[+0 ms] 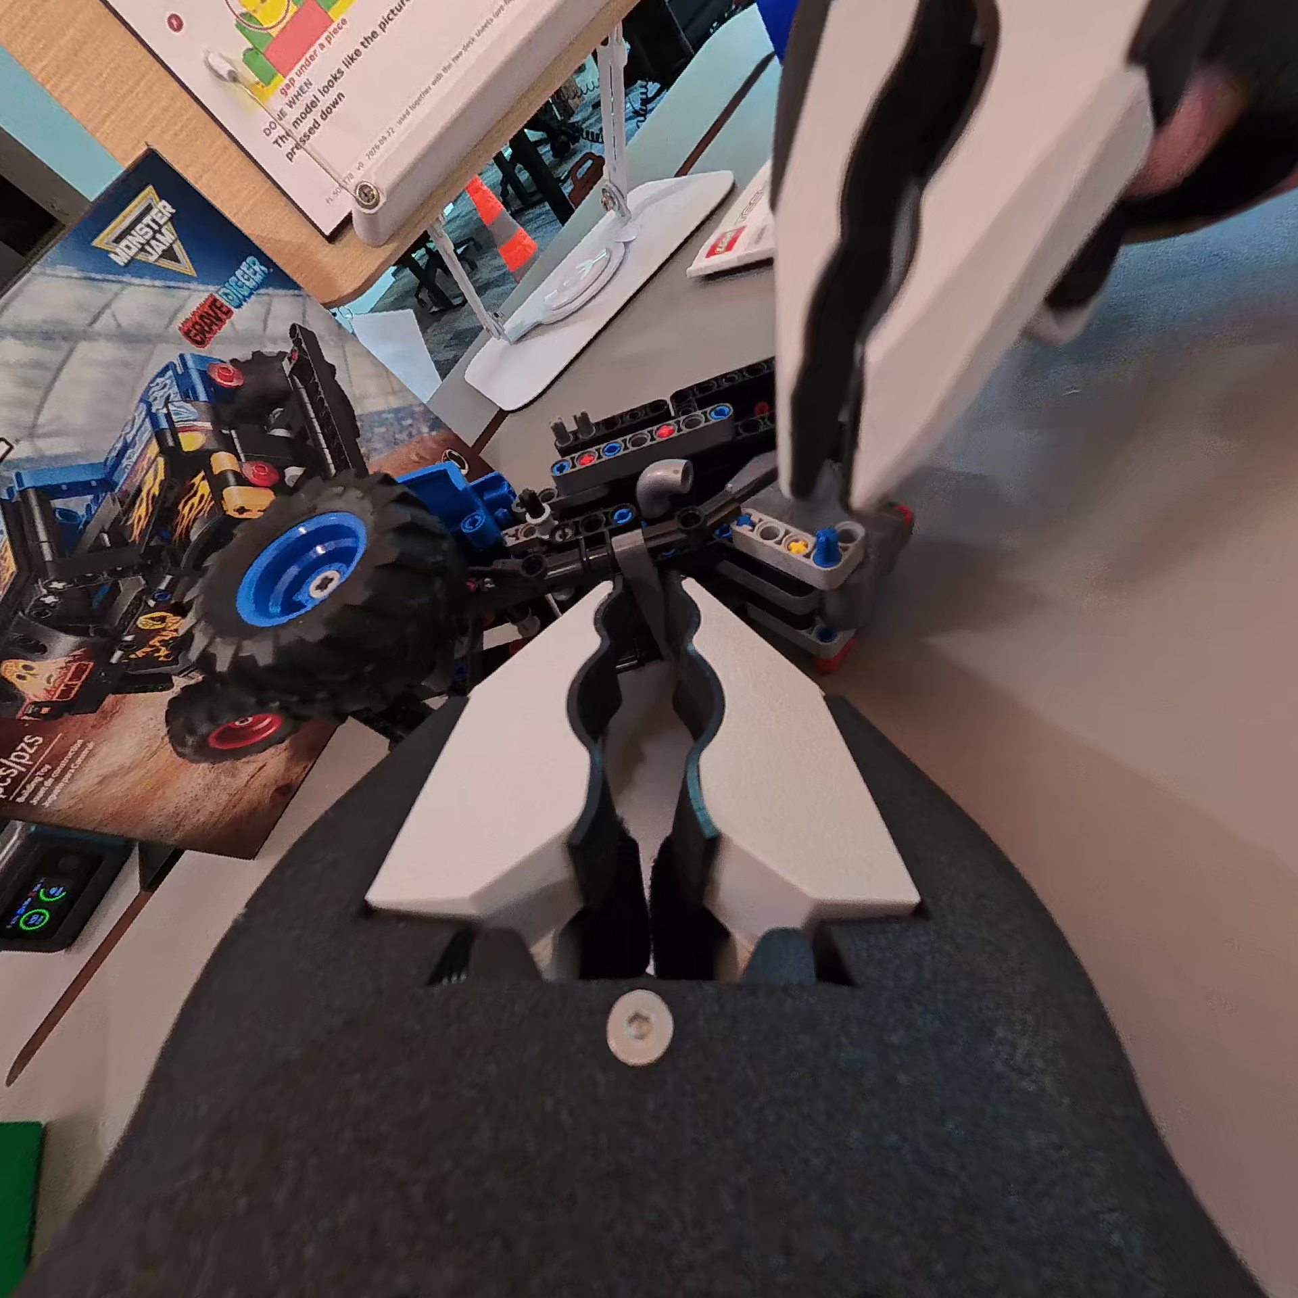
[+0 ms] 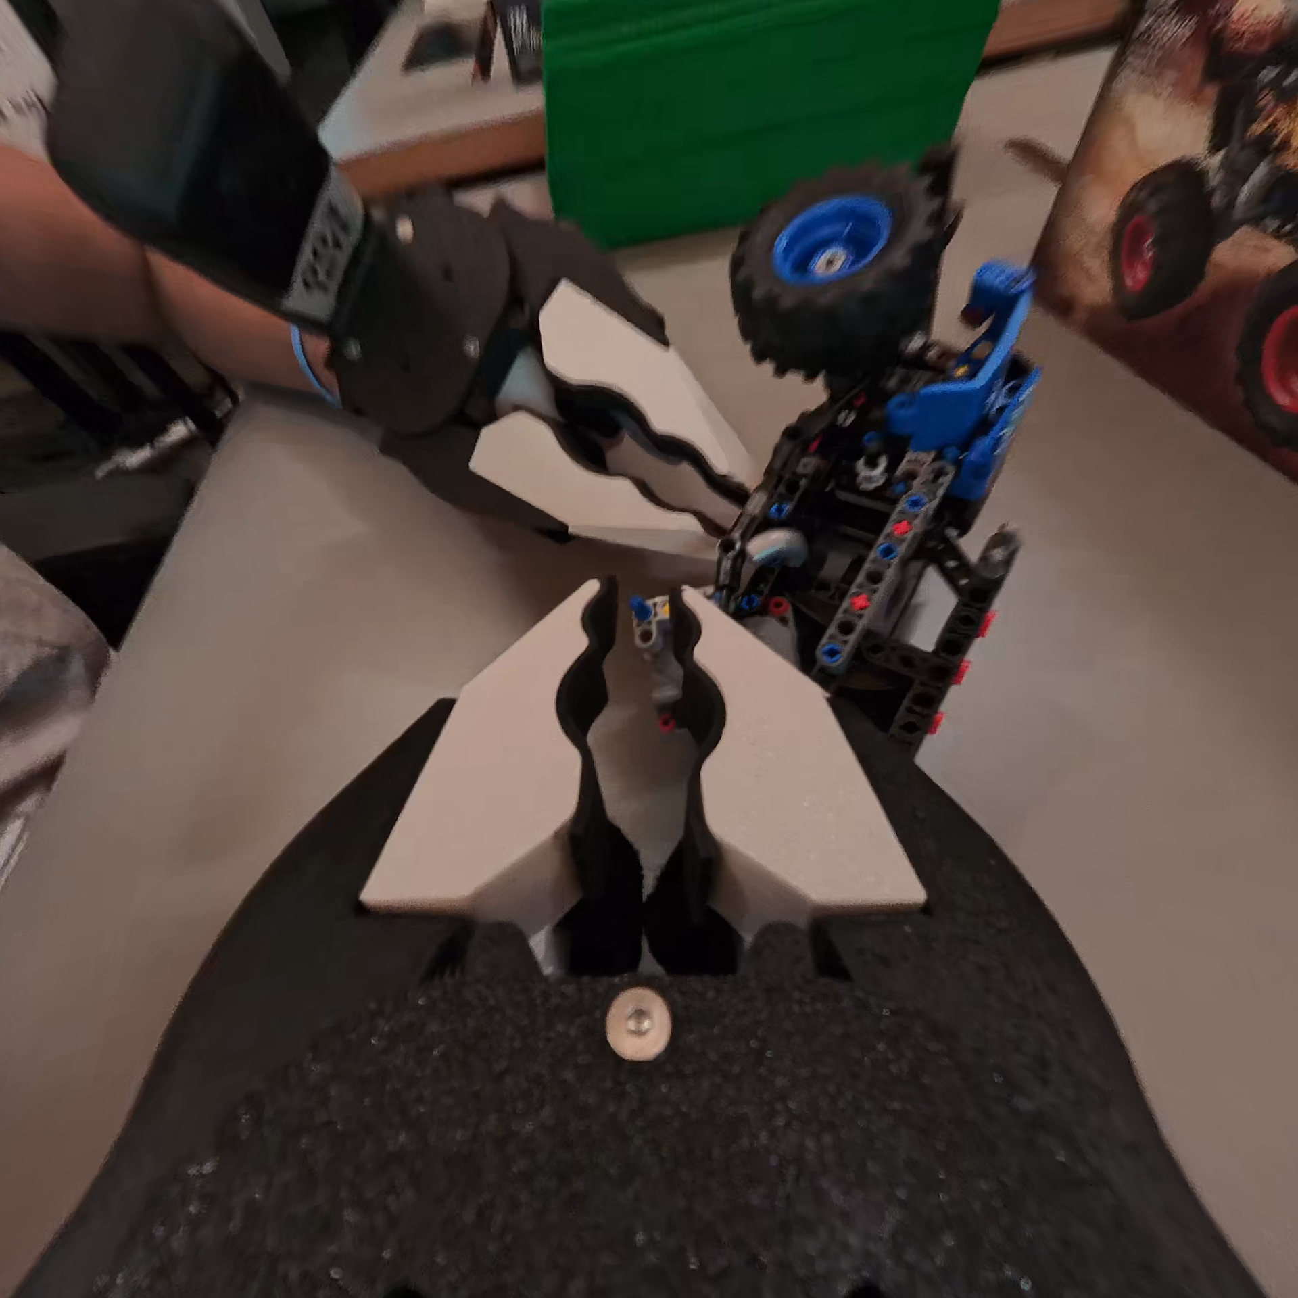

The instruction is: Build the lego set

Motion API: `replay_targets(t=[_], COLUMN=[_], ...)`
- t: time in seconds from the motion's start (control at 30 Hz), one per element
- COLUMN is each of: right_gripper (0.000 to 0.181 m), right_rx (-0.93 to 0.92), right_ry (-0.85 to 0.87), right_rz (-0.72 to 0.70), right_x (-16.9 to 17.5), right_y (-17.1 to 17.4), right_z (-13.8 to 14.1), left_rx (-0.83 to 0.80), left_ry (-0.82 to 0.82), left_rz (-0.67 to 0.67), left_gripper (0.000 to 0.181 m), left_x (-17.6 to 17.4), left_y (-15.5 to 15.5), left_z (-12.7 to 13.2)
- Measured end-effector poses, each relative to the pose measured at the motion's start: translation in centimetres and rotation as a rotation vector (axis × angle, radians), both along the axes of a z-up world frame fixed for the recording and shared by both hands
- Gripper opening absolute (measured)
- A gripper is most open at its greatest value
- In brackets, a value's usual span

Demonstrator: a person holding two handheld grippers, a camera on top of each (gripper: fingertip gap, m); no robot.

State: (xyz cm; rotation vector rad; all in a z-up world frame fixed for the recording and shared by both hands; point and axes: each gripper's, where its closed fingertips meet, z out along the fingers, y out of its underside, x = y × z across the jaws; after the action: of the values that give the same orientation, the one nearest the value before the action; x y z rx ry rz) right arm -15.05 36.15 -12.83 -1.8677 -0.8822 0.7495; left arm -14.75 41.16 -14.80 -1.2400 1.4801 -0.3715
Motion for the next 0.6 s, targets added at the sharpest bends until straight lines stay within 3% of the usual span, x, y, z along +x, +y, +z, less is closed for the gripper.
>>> replay_targets(t=[0.03,0.1,0.2,0.6], right_gripper=[0.017,0.022,0.023,0.016], right_rx=[0.025,0.082,0.134,0.085], right_ry=[0.044,0.078,0.012,-0.067], right_rz=[-0.029,-0.142,-0.212,-0.261], right_x=[0.5,2.0,3.0,1.1], right_y=[0.5,1.9,2.8,3.4], right_z=[1.0,2.1,1.6,-0.2], left_rx=[0.002,0.006,0.012,0.053], left_ry=[0.0,0.0,0.0,0.002], left_rz=[-0.003,-0.006,-0.007,-0.019], left_gripper=[0.008,0.008,0.008,0.008], left_x=[0.0,0.0,0.0,0.1], left_y=[0.0,-0.1,-0.1,-0.3], left_z=[0.0,0.0,0.0,0.0])
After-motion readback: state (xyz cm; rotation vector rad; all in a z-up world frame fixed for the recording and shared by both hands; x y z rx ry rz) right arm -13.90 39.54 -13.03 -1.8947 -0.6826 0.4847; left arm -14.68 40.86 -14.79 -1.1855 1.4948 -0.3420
